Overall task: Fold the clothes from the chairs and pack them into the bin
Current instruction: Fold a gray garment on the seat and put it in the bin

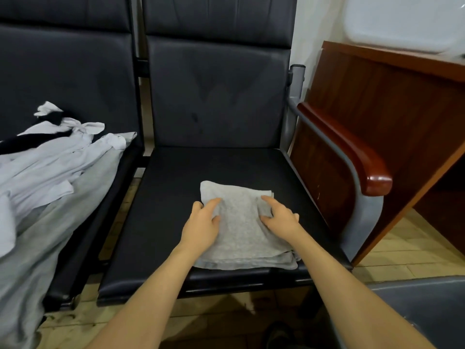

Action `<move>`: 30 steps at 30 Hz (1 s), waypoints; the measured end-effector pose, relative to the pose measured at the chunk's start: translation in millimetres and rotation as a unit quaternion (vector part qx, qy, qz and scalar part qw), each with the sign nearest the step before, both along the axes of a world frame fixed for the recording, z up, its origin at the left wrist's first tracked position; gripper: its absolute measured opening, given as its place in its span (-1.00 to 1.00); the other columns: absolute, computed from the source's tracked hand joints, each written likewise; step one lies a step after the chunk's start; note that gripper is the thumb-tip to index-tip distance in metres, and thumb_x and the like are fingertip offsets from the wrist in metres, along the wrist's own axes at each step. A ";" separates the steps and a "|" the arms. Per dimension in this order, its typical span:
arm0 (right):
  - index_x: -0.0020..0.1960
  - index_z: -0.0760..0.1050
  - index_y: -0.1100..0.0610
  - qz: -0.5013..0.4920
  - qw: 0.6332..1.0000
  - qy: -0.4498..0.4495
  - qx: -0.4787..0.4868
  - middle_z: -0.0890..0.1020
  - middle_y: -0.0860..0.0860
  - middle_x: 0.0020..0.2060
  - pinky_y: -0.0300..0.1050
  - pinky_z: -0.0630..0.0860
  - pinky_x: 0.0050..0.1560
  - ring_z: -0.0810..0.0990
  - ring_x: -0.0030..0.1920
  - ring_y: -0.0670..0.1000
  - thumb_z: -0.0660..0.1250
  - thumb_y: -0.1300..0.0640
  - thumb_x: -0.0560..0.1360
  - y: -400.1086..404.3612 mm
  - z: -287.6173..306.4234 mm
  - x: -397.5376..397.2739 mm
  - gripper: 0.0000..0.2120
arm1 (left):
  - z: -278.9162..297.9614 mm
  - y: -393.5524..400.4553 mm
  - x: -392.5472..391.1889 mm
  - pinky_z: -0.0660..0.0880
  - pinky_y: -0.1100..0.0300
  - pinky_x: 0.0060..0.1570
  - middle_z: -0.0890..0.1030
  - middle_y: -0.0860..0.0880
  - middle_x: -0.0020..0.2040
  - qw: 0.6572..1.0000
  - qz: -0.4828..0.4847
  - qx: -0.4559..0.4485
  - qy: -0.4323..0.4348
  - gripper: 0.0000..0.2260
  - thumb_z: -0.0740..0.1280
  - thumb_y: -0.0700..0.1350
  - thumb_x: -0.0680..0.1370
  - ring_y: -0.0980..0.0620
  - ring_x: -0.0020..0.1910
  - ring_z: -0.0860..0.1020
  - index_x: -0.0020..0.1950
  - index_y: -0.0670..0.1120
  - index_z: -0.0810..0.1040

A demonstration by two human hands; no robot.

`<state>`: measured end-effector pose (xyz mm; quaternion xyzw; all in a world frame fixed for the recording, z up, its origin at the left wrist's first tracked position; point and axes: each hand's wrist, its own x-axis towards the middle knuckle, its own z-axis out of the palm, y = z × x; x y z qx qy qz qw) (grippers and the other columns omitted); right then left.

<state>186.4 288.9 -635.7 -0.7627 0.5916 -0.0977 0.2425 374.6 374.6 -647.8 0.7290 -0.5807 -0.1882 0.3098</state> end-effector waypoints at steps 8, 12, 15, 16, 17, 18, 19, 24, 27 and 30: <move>0.35 0.43 0.09 0.024 0.978 -0.146 -0.148 0.37 -0.12 -0.02 -0.30 0.33 0.07 0.42 -0.07 -0.18 0.23 0.24 0.58 66.9 39.4 -35.2 -0.65 | 51.0 49.2 -26.1 0.48 0.16 -0.04 0.33 0.03 0.05 0.999 -0.008 -0.050 0.020 -0.61 0.20 -0.07 0.61 0.08 -0.12 0.45 0.44 -0.01 0.32; 0.34 0.44 0.16 0.019 0.961 -0.141 -0.236 0.33 -0.18 -0.13 -0.34 0.26 -0.07 0.40 -0.07 -0.11 0.24 0.26 0.57 101.8 79.8 -69.9 -0.66 | 84.5 72.5 -53.0 0.47 0.13 -0.06 0.34 0.02 0.04 0.993 -0.038 -0.107 0.000 -0.60 0.21 -0.05 0.60 0.05 -0.11 0.45 0.45 -0.03 0.33; 0.34 0.43 0.17 0.002 0.952 -0.127 -0.278 0.37 -0.08 -0.05 -0.33 0.22 -0.15 0.37 -0.10 -0.12 0.24 0.26 0.57 129.7 104.9 -102.4 -0.66 | 105.1 87.9 -80.6 0.48 0.09 -0.04 0.34 0.03 0.05 0.988 -0.086 -0.125 -0.012 -0.59 0.18 -0.05 0.61 0.05 -0.11 0.45 0.47 -0.02 0.29; 0.34 0.43 0.17 -0.007 0.950 -0.129 -0.286 0.38 -0.05 -0.03 -0.33 0.22 -0.14 0.37 -0.09 -0.12 0.24 0.27 0.57 138.5 109.9 -114.6 -0.66 | 109.4 92.2 -91.5 0.48 0.09 -0.04 0.34 0.03 0.06 0.987 -0.100 -0.128 -0.016 -0.59 0.17 -0.05 0.62 0.06 -0.11 0.44 0.47 -0.03 0.27; 0.34 0.43 0.18 -0.017 0.948 -0.128 -0.290 0.40 -0.03 -0.02 -0.34 0.23 -0.11 0.37 -0.07 -0.12 0.24 0.27 0.57 146.6 113.7 -127.1 -0.65 | 112.4 96.1 -103.6 0.47 0.09 -0.05 0.33 0.03 0.05 0.985 -0.116 -0.130 -0.017 -0.58 0.16 -0.06 0.62 0.06 -0.11 0.44 0.48 -0.04 0.26; 0.35 0.42 0.18 -0.028 0.948 -0.124 -0.292 0.41 -0.02 0.00 -0.36 0.23 -0.07 0.37 -0.04 -0.12 0.23 0.28 0.57 154.6 116.7 -139.9 -0.65 | 113.7 99.6 -116.9 0.47 0.10 -0.05 0.32 0.03 0.05 0.982 -0.135 -0.130 -0.015 -0.58 0.16 -0.08 0.62 0.06 -0.12 0.43 0.49 -0.05 0.25; 0.35 0.42 0.17 -0.040 0.948 -0.120 -0.293 0.41 -0.05 0.00 -0.37 0.23 -0.04 0.38 -0.01 -0.13 0.23 0.28 0.56 161.6 117.9 -153.5 -0.64 | 114.0 102.3 -131.1 0.46 0.09 -0.05 0.31 0.03 0.05 0.980 -0.155 -0.127 -0.010 -0.58 0.15 -0.11 0.62 0.05 -0.12 0.42 0.49 -0.05 0.24; 0.38 0.39 0.12 -0.115 0.959 -0.100 -0.241 0.44 -0.07 0.07 -0.33 0.26 0.07 0.40 0.07 -0.13 0.19 0.29 0.58 182.3 105.7 -230.4 -0.62 | 86.0 97.0 -211.0 0.49 0.01 -0.02 0.35 -0.06 0.21 0.969 -0.228 -0.093 0.000 -0.56 0.11 -0.22 0.62 -0.05 -0.10 0.46 0.51 -0.01 0.21; 0.41 0.37 0.11 -0.156 0.966 -0.087 -0.186 0.45 0.01 0.27 -0.30 0.26 0.18 0.43 0.24 -0.01 0.20 0.27 0.58 181.7 76.9 -278.1 -0.60 | 48.5 84.7 -262.9 0.49 0.05 -0.03 0.30 -0.07 0.33 0.964 -0.264 -0.015 0.001 -0.51 0.09 -0.25 0.61 -0.09 -0.05 0.47 0.53 0.03 0.14; 0.40 0.38 0.12 -0.178 0.973 -0.066 -0.133 0.43 0.01 0.35 -0.29 0.24 0.24 0.40 0.33 0.03 0.21 0.27 0.58 176.6 33.8 -318.1 -0.60 | 3.0 72.7 -308.0 0.43 0.07 0.16 0.20 -0.08 0.43 0.954 -0.287 0.088 0.027 -0.45 0.10 -0.28 0.59 -0.09 0.19 0.42 0.54 0.03 0.06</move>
